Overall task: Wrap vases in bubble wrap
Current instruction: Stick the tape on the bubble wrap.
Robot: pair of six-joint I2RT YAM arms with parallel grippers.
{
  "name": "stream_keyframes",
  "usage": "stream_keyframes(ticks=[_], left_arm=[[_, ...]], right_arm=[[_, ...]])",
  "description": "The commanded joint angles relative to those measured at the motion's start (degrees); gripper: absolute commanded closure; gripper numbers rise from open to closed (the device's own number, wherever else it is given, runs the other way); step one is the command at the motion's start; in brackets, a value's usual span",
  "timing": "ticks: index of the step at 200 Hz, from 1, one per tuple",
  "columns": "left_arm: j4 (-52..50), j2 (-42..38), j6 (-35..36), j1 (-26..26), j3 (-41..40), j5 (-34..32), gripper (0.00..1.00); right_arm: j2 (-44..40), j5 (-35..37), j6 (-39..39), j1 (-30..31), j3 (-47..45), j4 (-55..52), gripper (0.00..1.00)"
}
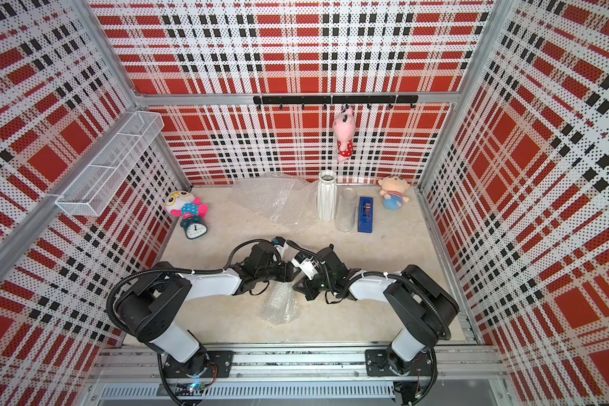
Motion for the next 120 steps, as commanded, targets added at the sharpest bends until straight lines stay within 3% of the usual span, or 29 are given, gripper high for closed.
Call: stream_keyframes(ticks=[1,88,120], left_arm=[[2.06,-1.19,-0.47,-0.88,0.07,0.56,0.63],[7.21,-4.21,-5.28,2.21,-4.27,-0.63,0.65],[8.44,-5.74,-7.56,4.71,-6.29,-2.31,0.65]], right_arm=[[0.56,2.90,1.42,0.59,0.30,3.43,0.92],[-0.64,10.26,4.58,0.92,-1.26,4.56,0.58],[-3.67,11.61,6.38,0.96,-1.93,4.82,0.55]])
